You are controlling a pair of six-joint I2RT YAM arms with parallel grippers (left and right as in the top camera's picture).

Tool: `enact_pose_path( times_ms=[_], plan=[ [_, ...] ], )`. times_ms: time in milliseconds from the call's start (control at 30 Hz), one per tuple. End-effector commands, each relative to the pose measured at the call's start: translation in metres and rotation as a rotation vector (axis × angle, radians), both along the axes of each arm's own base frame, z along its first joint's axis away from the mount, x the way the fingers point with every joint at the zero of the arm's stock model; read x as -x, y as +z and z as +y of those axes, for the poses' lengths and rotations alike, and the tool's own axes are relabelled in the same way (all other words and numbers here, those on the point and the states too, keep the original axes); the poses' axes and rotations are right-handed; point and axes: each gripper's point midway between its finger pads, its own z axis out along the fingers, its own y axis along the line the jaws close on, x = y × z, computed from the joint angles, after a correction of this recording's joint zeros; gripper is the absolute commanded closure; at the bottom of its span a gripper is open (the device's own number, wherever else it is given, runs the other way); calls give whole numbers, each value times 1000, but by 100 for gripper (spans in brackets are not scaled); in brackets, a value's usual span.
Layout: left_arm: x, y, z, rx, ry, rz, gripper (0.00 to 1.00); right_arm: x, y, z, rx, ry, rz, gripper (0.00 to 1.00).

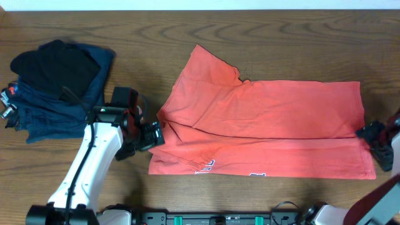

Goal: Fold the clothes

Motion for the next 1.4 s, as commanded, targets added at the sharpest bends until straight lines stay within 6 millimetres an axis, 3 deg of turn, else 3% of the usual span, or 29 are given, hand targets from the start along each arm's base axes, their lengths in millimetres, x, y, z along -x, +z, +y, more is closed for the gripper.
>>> enact_pose_path(
  times_ms=[0, 167, 300, 433, 600, 767, 867, 1000, 1200, 1367],
  plan=[
    [-46, 34, -11, 51, -80, -218, 2, -6, 25, -1, 32, 34, -81, 4],
    [-118, 80, -24, 92, -124, -503, 2, -19, 51, 17, 9, 118, -217, 1],
    [-164, 95, -38, 99, -215, -556, 2, -27, 59, 40, -64, 224, -283, 1],
    [-203, 83, -57, 100, -314, -541, 2, -23, 54, 54, -112, 270, -259, 1],
    [-241, 43, -82, 105, -392, -491, 2, -16, 51, 60, -138, 279, -229, 1],
    [-266, -1, -106, 122, -439, -484, 2, -15, 50, 61, -144, 281, -223, 1],
    [-277, -18, -121, 135, -462, -518, 2, -15, 50, 63, -153, 284, -227, 1],
    [-293, -37, -126, 84, -465, -564, 2, -16, 51, 68, -175, 297, -239, 1],
    [-291, -70, -141, 92, -488, -534, 2, -17, 51, 70, -184, 300, -244, 1],
    [-279, -83, -151, 97, -510, -489, 39, -19, 52, 68, -175, 302, -253, 1]
  ],
)
